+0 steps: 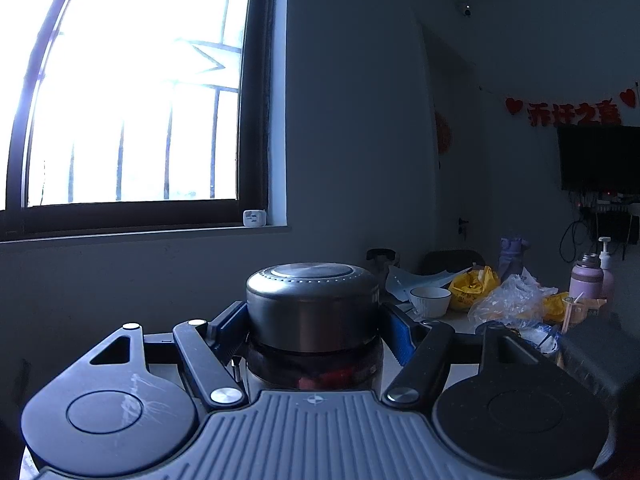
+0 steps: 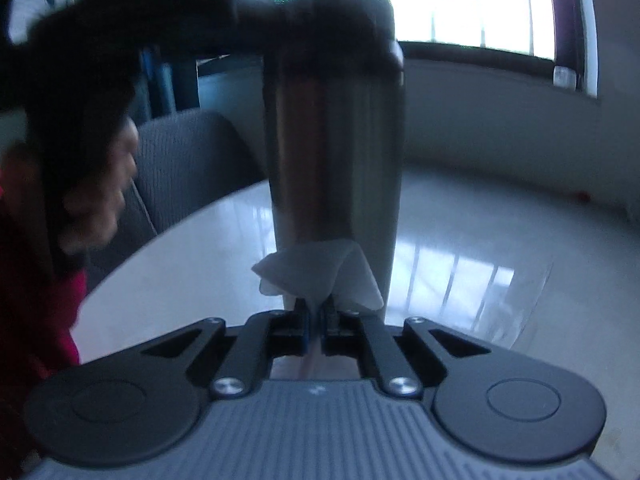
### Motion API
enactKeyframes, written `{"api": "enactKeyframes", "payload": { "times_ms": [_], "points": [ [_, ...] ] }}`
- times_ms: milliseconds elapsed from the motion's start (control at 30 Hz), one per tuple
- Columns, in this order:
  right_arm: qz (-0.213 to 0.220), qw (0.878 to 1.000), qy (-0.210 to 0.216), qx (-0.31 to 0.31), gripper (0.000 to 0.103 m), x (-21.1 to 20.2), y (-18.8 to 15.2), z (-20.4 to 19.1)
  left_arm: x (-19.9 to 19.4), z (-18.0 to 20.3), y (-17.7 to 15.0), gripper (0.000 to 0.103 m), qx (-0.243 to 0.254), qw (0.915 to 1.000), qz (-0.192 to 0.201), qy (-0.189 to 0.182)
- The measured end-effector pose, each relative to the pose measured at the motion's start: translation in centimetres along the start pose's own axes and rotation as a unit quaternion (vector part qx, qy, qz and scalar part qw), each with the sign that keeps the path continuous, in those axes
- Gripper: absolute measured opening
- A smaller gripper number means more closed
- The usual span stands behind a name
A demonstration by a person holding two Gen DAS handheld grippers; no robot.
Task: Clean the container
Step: 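Keep wiping the thermos base rim with the tissue in the right gripper, then give the thermos bottom a final wipe with the right gripper tissue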
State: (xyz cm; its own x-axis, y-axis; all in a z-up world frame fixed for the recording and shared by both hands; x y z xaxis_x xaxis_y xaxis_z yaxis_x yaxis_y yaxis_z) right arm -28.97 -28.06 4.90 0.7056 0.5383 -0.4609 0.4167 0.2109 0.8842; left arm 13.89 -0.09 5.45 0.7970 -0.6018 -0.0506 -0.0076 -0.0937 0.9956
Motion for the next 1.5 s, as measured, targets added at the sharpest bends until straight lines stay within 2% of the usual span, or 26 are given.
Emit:
{"api": "enactKeyframes", "payload": {
  "times_ms": [267, 367, 600, 633, 767, 1200, 1400, 1500],
  "points": [
    [-0.049, 0.999, 0.003, 0.008, 0.004, 0.4, -2.7, -2.1, 0.0, -0.1, 0.1, 0.072, 0.001, 1.0000, -0.001, -0.001],
    [-0.065, 0.998, 0.006, 0.012, 0.004, 3.1, -1.4, 0.1, -0.1, -0.3, 0.1, 0.072, 0.002, 1.0000, 0.000, -0.001],
    [-0.065, 0.998, 0.002, 0.013, 0.005, 6.5, 0.4, 3.3, -0.1, -0.4, 0.0, 0.072, 0.001, 1.0000, 0.000, -0.002],
    [-0.062, 0.998, 0.002, 0.014, 0.005, 7.5, 0.8, 4.4, -0.1, -0.4, 0.0, 0.072, 0.001, 1.0000, 0.000, -0.002],
    [-0.041, 0.999, 0.002, 0.021, 0.005, 7.3, 2.9, 5.7, 0.0, -0.4, 0.0, 0.072, 0.001, 1.0000, 0.000, -0.002],
    [0.057, 0.998, -0.006, -0.008, 0.004, 1.7, 8.4, 3.5, 0.1, -0.4, 0.0, 0.072, 0.000, 1.0000, 0.000, -0.001],
    [0.088, 0.996, -0.007, -0.013, 0.004, 0.3, 9.8, 2.3, 0.1, -0.6, 0.0, 0.072, 0.001, 1.0000, 0.001, -0.002],
    [0.090, 0.996, -0.006, -0.015, 0.004, 0.6, 10.0, 2.6, 0.0, -0.7, 0.0, 0.072, 0.001, 1.0000, 0.001, -0.002]
  ]
}}
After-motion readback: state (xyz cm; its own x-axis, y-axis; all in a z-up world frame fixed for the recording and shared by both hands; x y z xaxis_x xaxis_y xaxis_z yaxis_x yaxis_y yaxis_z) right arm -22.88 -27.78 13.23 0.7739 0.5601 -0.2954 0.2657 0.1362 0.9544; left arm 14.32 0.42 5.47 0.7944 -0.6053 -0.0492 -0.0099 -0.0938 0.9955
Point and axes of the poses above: each gripper's, at about its wrist camera, not at the fingertips, and x roughly the way its jaws point, z to its right, y to its top, the point moved 2 cm from there along x, roughly the way its jaws point, and after that the axes turned 3 degrees about y, right-handed, at the moved point
